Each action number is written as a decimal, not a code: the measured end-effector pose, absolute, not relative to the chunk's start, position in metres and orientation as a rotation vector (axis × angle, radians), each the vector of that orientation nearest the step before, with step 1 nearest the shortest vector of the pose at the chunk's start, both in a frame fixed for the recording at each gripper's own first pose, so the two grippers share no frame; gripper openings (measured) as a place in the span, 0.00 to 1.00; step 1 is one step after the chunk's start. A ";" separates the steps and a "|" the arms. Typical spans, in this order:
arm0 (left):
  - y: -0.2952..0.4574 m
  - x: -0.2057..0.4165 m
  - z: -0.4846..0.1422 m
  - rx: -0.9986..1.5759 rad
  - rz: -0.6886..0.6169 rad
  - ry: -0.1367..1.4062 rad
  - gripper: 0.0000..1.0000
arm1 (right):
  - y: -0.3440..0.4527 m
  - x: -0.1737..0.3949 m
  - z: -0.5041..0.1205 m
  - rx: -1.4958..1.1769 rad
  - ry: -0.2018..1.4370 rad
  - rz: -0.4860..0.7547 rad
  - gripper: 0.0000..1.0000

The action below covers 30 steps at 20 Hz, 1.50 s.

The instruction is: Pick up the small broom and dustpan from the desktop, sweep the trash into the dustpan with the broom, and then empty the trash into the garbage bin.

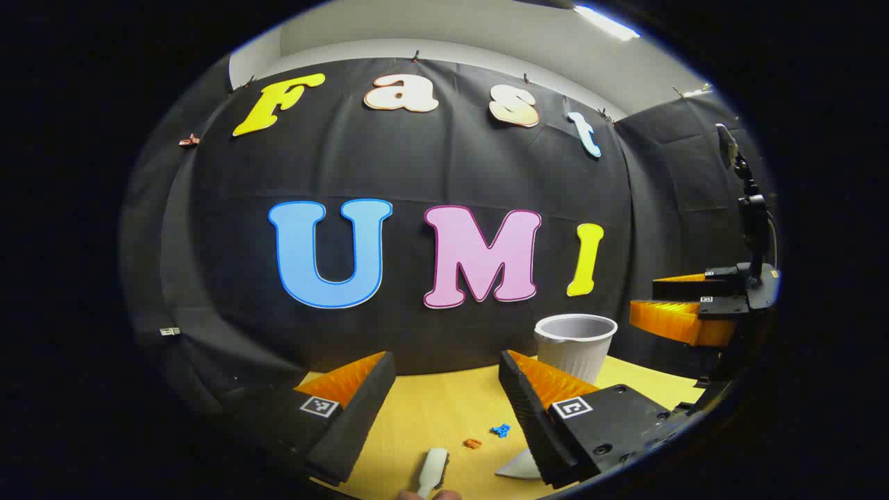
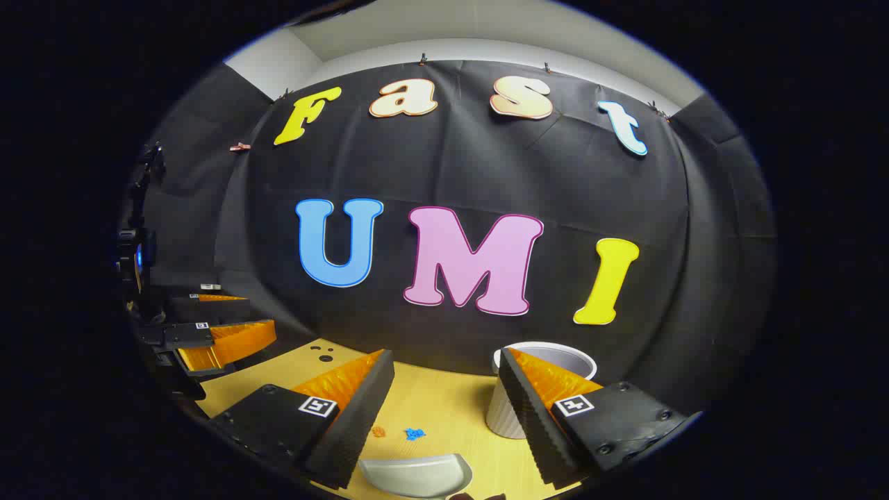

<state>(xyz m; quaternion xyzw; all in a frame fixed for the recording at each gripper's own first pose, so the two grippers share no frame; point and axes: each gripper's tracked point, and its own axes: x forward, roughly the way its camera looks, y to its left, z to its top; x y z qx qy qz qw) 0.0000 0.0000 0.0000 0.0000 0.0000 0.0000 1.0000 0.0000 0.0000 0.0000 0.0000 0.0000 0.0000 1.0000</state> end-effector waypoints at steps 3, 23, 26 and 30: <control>-0.001 -0.002 -0.007 0.004 0.001 0.019 0.96 | 0.005 -0.001 -0.003 0.002 0.011 0.018 0.97; 0.007 -0.002 -0.024 0.013 0.009 0.064 0.96 | 0.007 -0.048 -0.135 -0.068 0.479 0.194 0.98; 0.008 -0.004 -0.029 0.020 0.013 0.076 0.96 | 0.000 -0.079 -0.199 -0.074 0.673 0.223 0.98; 0.009 -0.005 -0.033 0.024 0.019 0.082 0.96 | -0.005 -0.097 -0.273 -0.136 0.838 0.240 0.98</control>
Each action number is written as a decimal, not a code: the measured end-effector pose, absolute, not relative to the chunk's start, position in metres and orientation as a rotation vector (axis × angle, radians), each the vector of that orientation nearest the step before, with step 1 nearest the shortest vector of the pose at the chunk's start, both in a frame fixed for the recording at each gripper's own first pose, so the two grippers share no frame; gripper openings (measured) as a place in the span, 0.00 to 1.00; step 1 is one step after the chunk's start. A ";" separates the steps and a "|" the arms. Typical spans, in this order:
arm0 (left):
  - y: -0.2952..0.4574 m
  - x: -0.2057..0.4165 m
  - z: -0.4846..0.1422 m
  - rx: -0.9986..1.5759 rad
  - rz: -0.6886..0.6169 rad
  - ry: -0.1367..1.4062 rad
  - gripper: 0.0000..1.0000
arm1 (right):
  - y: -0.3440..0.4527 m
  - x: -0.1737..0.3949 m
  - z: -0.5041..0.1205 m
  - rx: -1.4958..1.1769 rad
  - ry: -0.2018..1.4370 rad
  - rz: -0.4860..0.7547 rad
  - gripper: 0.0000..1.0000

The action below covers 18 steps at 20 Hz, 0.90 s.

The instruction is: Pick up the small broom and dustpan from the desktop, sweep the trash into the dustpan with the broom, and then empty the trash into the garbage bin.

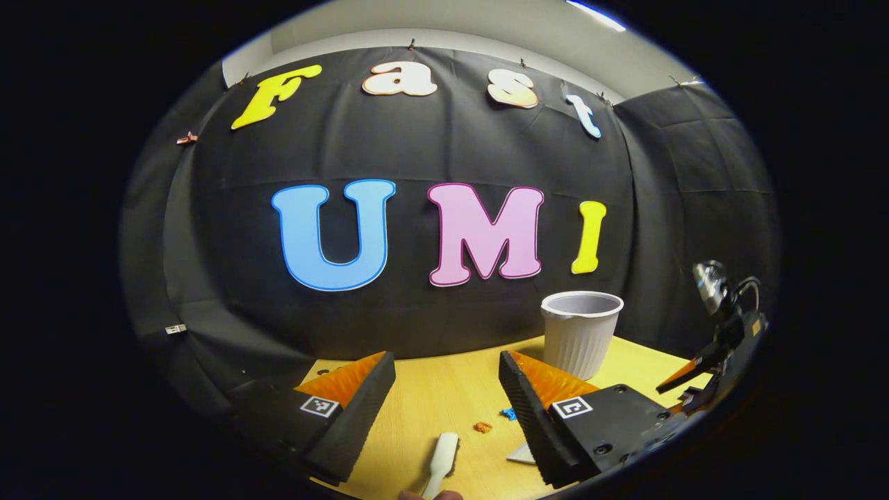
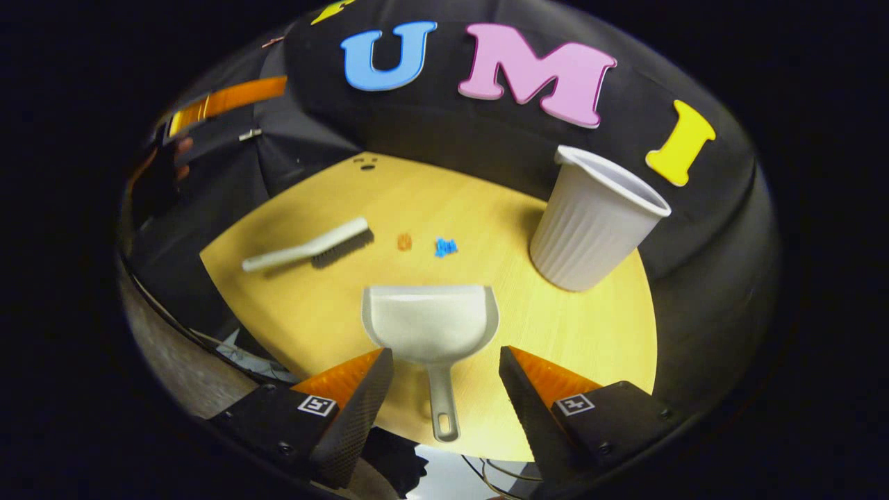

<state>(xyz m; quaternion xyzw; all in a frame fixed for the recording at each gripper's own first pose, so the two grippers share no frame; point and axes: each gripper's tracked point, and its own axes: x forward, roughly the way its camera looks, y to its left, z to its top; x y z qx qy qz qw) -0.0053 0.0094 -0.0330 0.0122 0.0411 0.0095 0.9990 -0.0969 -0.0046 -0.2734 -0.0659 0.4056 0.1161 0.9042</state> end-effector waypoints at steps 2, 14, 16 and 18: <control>0.009 -0.006 -0.036 0.023 0.023 0.088 0.95 | 0.000 -0.101 -0.306 -0.151 0.900 0.264 0.98; 0.020 -0.014 -0.042 0.018 0.074 0.104 0.95 | 0.014 -0.085 -0.411 -0.071 1.162 0.288 0.92; 0.022 -0.014 -0.046 0.017 0.081 0.113 0.96 | 0.016 -0.082 -0.417 -0.068 1.175 0.292 0.84; 0.027 -0.013 -0.048 0.014 0.095 0.120 0.96 | 0.018 -0.078 -0.420 -0.063 1.179 0.289 0.72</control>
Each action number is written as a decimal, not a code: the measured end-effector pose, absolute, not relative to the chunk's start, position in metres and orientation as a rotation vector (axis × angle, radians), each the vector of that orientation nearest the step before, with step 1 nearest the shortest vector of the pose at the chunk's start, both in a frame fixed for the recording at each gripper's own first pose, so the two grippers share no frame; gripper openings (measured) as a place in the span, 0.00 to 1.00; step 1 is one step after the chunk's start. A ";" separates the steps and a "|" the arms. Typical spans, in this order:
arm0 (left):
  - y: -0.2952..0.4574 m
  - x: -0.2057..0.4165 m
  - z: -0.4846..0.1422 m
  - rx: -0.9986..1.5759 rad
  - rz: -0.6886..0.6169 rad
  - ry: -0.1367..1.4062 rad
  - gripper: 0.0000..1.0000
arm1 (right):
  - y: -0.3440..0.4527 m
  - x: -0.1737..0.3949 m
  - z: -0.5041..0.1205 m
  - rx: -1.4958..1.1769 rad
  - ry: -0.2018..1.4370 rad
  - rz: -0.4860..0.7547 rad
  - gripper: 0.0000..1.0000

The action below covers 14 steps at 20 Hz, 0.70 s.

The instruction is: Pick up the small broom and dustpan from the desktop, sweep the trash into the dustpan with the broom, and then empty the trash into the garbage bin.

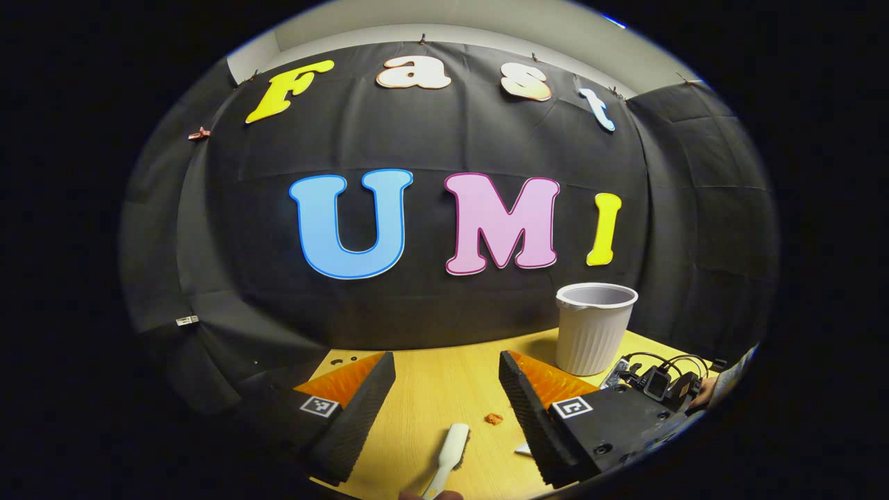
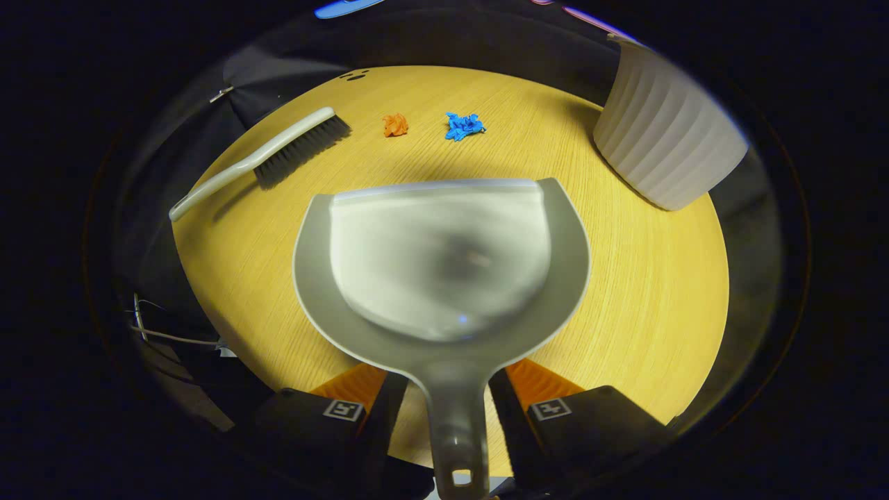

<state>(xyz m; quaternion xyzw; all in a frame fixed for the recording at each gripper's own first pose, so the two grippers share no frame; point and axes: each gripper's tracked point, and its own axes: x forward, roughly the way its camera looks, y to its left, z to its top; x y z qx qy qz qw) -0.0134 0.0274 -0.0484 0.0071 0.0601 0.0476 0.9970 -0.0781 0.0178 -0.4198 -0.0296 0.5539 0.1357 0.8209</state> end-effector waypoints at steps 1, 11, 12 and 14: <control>0.029 -0.013 -0.051 0.012 0.102 0.125 0.96 | 0.018 -0.076 -0.422 -0.061 1.189 0.289 0.65; 0.042 -0.006 -0.088 -0.001 0.121 0.230 0.96 | 0.018 -0.068 -0.416 -0.053 1.162 0.310 0.36; 0.040 -0.005 -0.096 0.001 0.102 0.264 0.96 | 0.018 -0.068 -0.413 -0.051 1.154 0.321 0.36; 0.038 -0.005 -0.119 0.007 0.068 0.349 0.96 | 0.017 -0.067 -0.400 -0.058 1.114 0.346 0.32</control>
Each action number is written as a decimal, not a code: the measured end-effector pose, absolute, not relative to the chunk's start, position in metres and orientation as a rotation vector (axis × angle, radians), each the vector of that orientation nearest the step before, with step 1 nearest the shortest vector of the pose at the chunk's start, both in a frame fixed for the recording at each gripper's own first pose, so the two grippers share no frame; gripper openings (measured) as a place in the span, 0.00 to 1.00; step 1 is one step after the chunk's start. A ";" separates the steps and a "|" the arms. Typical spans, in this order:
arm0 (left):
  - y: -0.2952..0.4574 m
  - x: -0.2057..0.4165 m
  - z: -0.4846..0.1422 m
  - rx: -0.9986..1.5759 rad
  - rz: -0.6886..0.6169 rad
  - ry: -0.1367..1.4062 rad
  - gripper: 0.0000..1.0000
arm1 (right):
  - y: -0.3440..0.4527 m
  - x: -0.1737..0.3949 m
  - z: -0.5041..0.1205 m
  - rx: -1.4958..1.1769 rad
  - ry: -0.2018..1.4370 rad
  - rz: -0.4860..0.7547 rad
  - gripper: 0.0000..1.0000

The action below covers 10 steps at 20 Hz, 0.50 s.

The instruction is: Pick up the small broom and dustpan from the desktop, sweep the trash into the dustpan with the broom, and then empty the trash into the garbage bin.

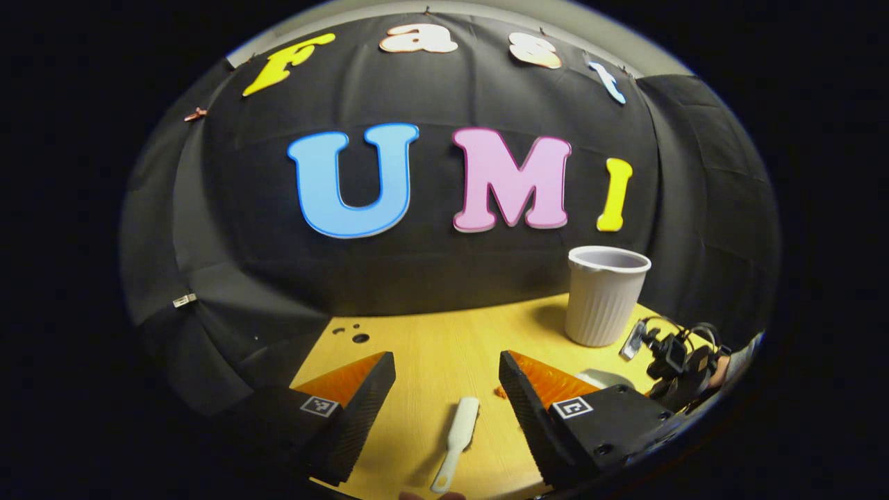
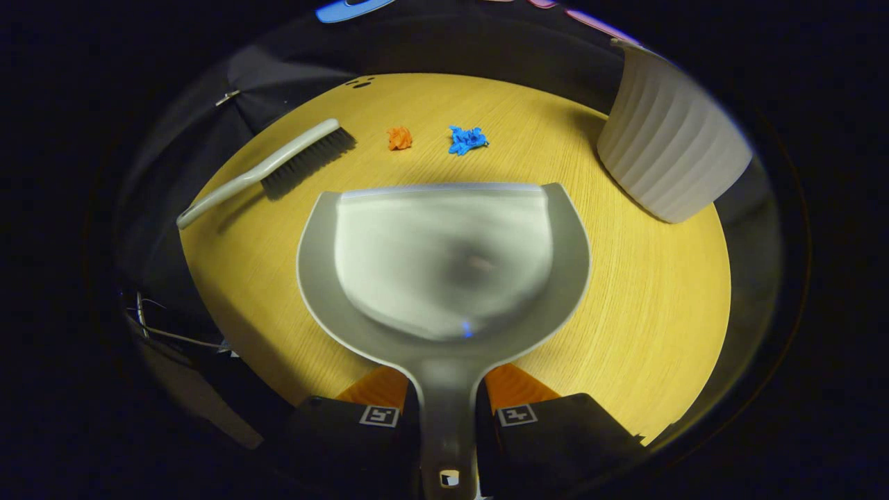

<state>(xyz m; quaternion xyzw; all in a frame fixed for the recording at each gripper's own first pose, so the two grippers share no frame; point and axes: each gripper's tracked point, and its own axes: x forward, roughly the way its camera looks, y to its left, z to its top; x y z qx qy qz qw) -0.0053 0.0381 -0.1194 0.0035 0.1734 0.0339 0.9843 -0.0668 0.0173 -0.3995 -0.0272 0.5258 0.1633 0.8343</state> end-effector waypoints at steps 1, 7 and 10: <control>0.038 -0.007 -0.133 0.009 0.054 0.400 0.96 | 0.016 -0.066 -0.392 -0.067 1.093 0.357 0.32; 0.031 -0.019 -0.243 -0.005 -0.051 0.780 0.96 | 0.007 -0.075 -0.362 -0.072 1.061 0.401 0.33; 0.031 -0.018 -0.287 0.028 -0.078 0.924 0.96 | -0.001 -0.082 -0.354 -0.078 1.060 0.404 0.36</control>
